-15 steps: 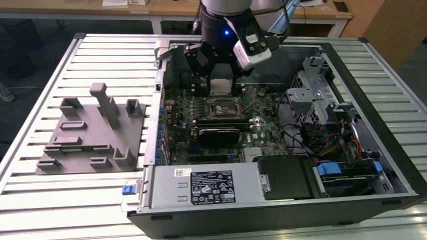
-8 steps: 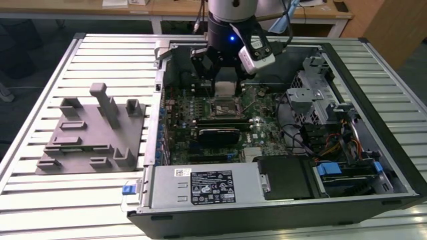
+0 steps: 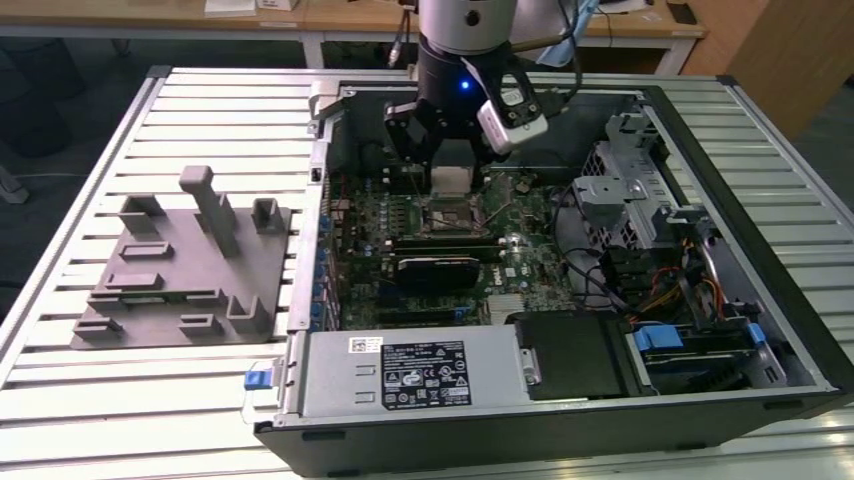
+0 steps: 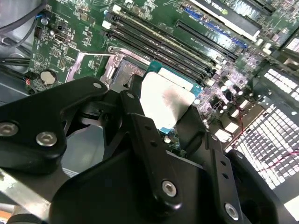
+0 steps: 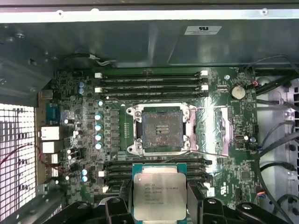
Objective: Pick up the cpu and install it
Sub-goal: 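Pick up the cpu and move it towards the insertion slot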
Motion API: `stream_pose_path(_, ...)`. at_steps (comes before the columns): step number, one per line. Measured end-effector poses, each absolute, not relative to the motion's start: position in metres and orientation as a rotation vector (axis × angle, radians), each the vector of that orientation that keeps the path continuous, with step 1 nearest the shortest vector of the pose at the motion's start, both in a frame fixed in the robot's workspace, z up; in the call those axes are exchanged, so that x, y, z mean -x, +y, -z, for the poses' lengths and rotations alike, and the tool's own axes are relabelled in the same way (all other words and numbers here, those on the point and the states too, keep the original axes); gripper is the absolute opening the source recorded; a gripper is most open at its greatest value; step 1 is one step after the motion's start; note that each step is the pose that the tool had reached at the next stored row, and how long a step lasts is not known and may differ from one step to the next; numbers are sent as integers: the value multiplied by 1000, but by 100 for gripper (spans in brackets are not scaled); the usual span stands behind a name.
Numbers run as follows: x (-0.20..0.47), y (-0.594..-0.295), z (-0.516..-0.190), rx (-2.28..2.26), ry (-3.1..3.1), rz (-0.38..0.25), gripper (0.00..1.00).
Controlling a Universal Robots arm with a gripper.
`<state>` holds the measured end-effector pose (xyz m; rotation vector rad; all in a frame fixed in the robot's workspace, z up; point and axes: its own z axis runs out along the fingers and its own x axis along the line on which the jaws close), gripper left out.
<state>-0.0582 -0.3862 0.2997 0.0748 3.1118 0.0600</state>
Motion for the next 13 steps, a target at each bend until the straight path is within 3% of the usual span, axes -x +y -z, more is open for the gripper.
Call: stream_pose_path(13, 58, -367, -289, -75, 3112, -60, 54)
